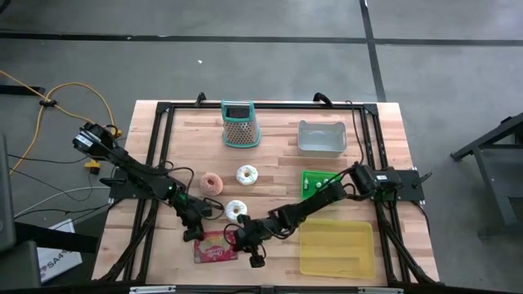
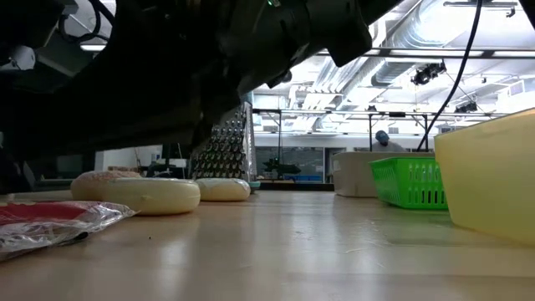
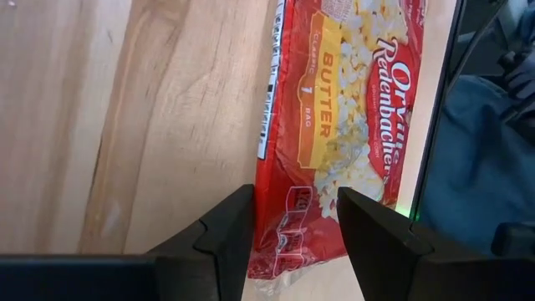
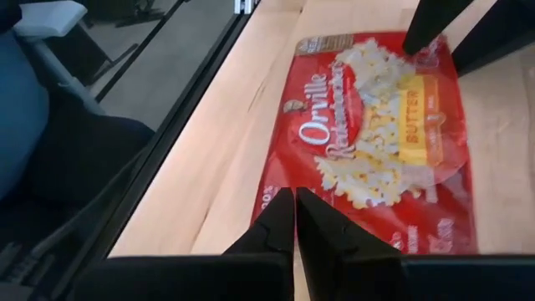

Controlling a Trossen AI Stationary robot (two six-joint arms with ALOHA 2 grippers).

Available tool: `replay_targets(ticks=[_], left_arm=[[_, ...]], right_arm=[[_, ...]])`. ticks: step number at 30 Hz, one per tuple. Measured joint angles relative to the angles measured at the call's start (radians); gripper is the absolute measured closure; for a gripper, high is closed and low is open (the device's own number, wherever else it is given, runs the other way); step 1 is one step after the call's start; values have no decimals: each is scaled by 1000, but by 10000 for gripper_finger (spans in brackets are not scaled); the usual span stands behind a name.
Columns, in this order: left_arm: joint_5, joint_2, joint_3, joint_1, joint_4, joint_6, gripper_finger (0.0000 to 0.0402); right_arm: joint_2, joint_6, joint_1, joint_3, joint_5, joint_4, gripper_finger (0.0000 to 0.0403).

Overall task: Pick & Place Food Item
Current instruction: Put the red popcorn bag into the yellow bin

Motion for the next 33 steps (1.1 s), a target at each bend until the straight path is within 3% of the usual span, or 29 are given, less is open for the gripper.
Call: replay_targets(ticks=[9,21,33], left_arm=[[-13,2,-4,-21,38,-30,232],[-121,2,-4,-89,57,-85,232],[-147,2,-5,-92,78,-81,232]], right_arm=[[0,20,0,0,-22,-18,401],[18,33,-3,-1,-21,-10,401],[47,37,-6,0,29,-1,401]])
